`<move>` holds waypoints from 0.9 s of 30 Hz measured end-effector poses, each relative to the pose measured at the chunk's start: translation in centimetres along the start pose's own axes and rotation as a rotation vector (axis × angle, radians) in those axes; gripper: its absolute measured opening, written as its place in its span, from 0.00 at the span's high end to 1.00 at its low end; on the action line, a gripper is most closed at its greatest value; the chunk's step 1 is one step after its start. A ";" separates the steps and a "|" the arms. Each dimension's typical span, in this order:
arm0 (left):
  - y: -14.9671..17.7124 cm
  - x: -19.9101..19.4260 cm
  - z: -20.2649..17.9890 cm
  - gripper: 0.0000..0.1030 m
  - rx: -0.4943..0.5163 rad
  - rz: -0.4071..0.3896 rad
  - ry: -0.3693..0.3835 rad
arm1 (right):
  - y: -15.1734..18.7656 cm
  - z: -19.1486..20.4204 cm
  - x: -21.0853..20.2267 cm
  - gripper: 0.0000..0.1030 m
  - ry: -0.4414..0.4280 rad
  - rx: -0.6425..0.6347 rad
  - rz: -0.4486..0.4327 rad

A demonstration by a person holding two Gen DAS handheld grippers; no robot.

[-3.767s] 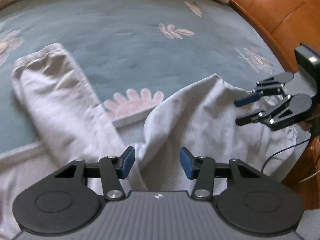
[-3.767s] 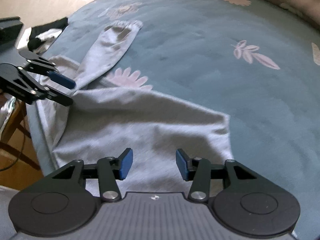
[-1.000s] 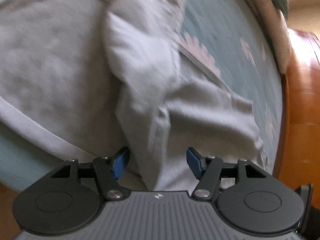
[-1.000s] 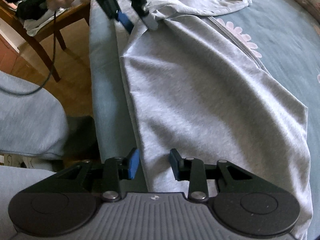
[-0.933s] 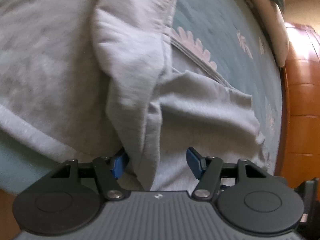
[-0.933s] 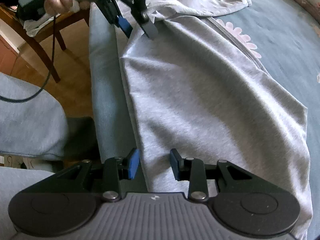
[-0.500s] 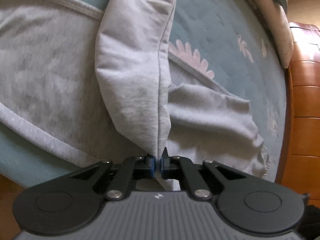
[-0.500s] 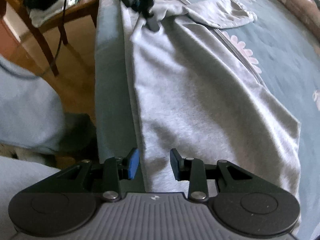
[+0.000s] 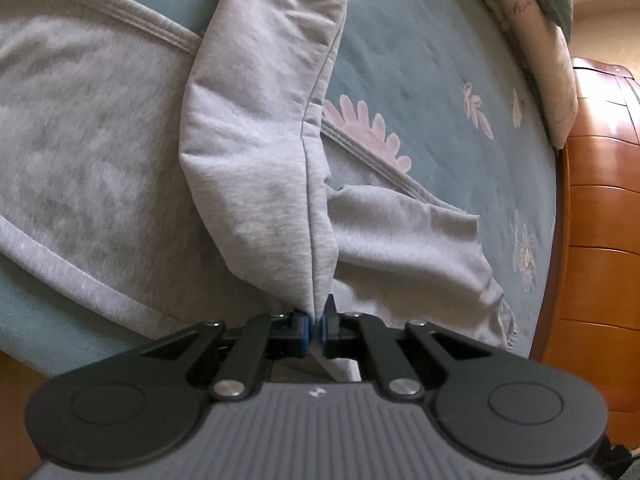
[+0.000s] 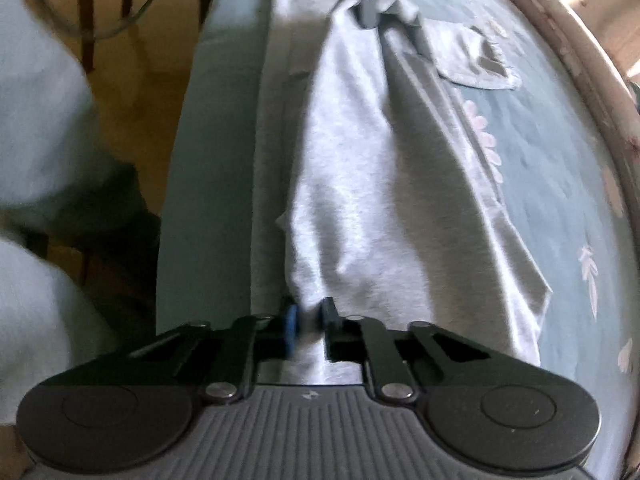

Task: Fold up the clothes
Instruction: 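Grasp the sweatpants edge with the right gripper while the left gripper holds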

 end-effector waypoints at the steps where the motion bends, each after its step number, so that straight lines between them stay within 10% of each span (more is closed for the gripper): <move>1: -0.1 -0.2 -0.1 0.97 0.006 -0.003 -0.001 | -0.1 -0.4 -0.2 0.88 -0.003 0.023 0.000; 10: 1.1 2.1 2.7 0.97 0.000 0.063 -0.056 | -0.4 -1.8 -0.4 0.88 -0.147 0.189 0.040; 17: 1.2 2.9 3.2 0.89 0.071 0.122 -0.093 | -0.4 -2.0 0.0 0.69 -0.179 0.172 0.020; 27: -0.3 -2.4 -0.6 0.76 0.353 0.077 -0.171 | -0.9 -10.6 -0.4 0.65 0.012 0.391 -0.066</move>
Point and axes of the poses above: each gripper's, at about its wrist camera, not at the fingertips, and x roughly the way its jaws point, z to its left, y to its underside, the point moved 4 cm from there along x, roughly the way its jaws point, and after that the axes turned 5 degrees about -z, right-handed, at the moved point
